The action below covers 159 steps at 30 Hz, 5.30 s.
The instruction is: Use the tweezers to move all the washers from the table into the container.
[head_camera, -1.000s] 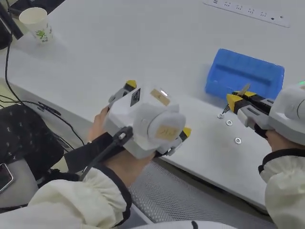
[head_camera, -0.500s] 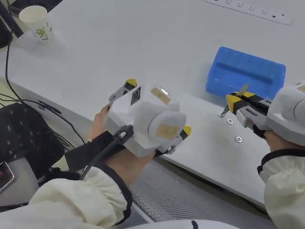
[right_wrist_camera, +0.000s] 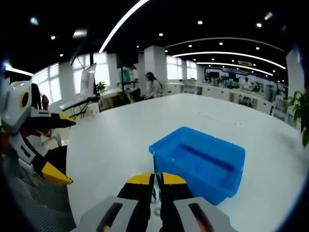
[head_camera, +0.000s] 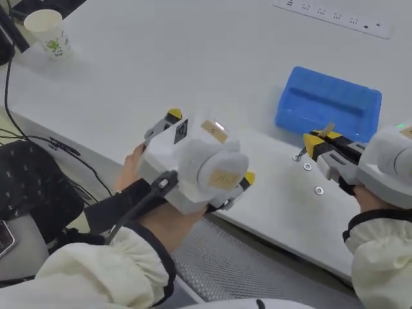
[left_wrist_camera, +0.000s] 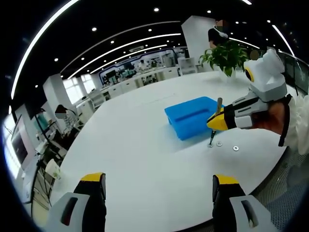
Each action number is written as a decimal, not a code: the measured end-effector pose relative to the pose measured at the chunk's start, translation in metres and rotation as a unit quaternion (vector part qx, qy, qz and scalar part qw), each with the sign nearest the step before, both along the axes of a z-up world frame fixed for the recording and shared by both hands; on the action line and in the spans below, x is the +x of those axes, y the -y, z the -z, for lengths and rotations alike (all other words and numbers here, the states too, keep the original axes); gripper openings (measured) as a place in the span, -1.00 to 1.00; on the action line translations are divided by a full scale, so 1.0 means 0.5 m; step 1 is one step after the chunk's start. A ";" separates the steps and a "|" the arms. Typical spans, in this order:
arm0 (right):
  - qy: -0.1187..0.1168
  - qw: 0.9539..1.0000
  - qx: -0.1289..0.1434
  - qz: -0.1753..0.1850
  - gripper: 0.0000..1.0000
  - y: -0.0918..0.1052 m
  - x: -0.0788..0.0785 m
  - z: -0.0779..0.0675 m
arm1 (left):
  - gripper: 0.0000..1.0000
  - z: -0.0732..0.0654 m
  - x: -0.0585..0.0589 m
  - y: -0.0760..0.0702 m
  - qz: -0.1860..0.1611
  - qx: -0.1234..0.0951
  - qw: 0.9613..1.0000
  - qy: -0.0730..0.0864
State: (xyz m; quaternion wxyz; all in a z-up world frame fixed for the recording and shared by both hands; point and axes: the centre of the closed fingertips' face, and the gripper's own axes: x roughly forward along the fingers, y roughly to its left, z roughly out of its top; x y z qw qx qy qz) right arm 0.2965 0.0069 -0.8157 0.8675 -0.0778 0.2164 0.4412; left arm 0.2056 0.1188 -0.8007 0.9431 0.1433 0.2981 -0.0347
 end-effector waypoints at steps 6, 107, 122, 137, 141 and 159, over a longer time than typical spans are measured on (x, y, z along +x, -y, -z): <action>-0.022 1.000 0.000 -0.001 -0.98 0.000 0.004 -0.001 | 0.87 0.001 0.000 0.001 0.002 0.001 1.000 -0.002; 0.007 0.999 -0.017 0.031 -0.94 -0.011 0.154 -0.009 | 0.80 0.015 -0.005 -0.002 0.001 0.008 1.000 -0.024; 0.019 0.999 -0.013 0.030 -0.94 -0.002 0.143 -0.040 | 0.79 0.016 -0.004 0.002 0.004 0.006 1.000 -0.024; 0.033 0.998 0.040 0.026 -0.94 0.019 0.098 -0.134 | 0.78 0.011 -0.004 0.005 0.008 0.005 1.000 -0.018; 0.036 0.998 0.046 0.016 -0.94 0.016 0.077 -0.149 | 0.77 0.010 -0.003 0.004 0.008 0.006 1.000 -0.015; -0.003 0.999 0.025 0.020 -0.93 0.038 0.006 -0.067 | 0.76 0.015 -0.005 0.009 0.014 0.009 1.000 -0.023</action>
